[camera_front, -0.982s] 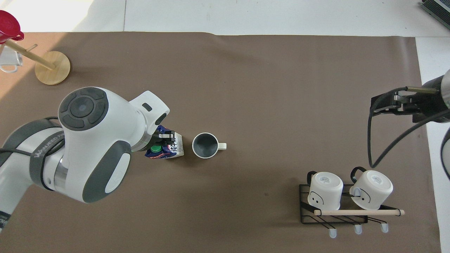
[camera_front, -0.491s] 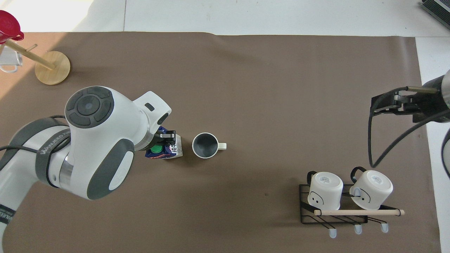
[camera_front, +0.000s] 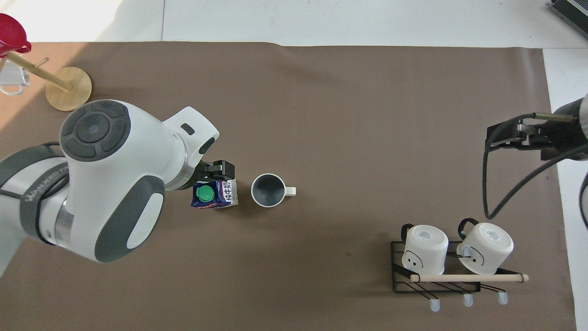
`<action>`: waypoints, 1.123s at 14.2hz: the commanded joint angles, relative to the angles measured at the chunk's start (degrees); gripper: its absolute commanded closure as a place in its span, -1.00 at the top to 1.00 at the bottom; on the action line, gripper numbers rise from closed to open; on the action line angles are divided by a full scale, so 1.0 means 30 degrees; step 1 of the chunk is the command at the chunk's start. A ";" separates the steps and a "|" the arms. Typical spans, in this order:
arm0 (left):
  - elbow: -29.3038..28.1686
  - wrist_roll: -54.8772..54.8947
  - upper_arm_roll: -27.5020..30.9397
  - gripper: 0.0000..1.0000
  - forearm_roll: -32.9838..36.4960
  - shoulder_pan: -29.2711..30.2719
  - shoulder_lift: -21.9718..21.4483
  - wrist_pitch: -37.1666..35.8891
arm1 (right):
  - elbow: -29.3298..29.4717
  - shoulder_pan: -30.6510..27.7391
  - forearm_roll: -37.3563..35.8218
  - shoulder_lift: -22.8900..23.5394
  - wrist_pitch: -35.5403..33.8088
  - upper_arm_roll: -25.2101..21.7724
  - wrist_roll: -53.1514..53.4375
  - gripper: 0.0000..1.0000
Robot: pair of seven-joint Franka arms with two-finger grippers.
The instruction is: Place cup and milk on table
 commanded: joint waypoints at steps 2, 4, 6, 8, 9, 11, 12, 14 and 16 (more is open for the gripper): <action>0.2031 0.1944 0.0217 1.00 0.0380 0.1414 -0.0403 -0.2859 | 0.0277 -0.0391 0.0274 -0.0054 -0.0524 0.0091 -0.0365 1.00; 0.2824 0.3148 0.0246 1.00 0.0380 0.2380 -0.0522 -0.4355 | 0.0277 -0.0391 0.0245 -0.0113 -0.0641 0.0062 -0.0453 1.00; 0.3206 0.4144 0.0246 1.00 0.0409 0.3318 -0.0784 -0.5091 | 0.0306 -0.0362 0.0303 -0.0113 -0.0730 0.0061 -0.0483 1.00; 0.3295 0.5083 0.0334 1.00 0.0409 0.4052 -0.0990 -0.5502 | 0.0277 -0.0362 0.0420 -0.0288 -0.0525 0.0091 -0.0453 1.00; 0.3295 0.5435 0.0392 1.00 0.0409 0.4374 -0.1020 -0.5620 | 0.0248 -0.0362 0.0450 -0.0434 -0.0437 0.0091 -0.0337 1.00; 0.3295 0.6138 0.0363 1.00 0.0409 0.4961 -0.1224 -0.5825 | 0.0219 -0.0362 0.0450 -0.0494 -0.0466 0.0091 -0.0307 1.00; 0.3440 0.6344 0.0334 1.00 0.0380 0.5311 -0.1457 -0.5942 | 0.0219 -0.0391 0.0450 -0.0494 -0.0466 0.0062 -0.0307 1.00; 0.3530 0.6347 0.0392 1.00 0.0380 0.5665 -0.1548 -0.6089 | 0.0219 -0.0391 0.0450 -0.0523 -0.0495 0.0062 -0.0307 1.00; 0.3559 0.6230 0.0363 1.00 0.0380 0.5753 -0.1577 -0.6206 | 0.0219 -0.0391 0.0450 -0.0523 -0.0466 0.0091 -0.0307 1.00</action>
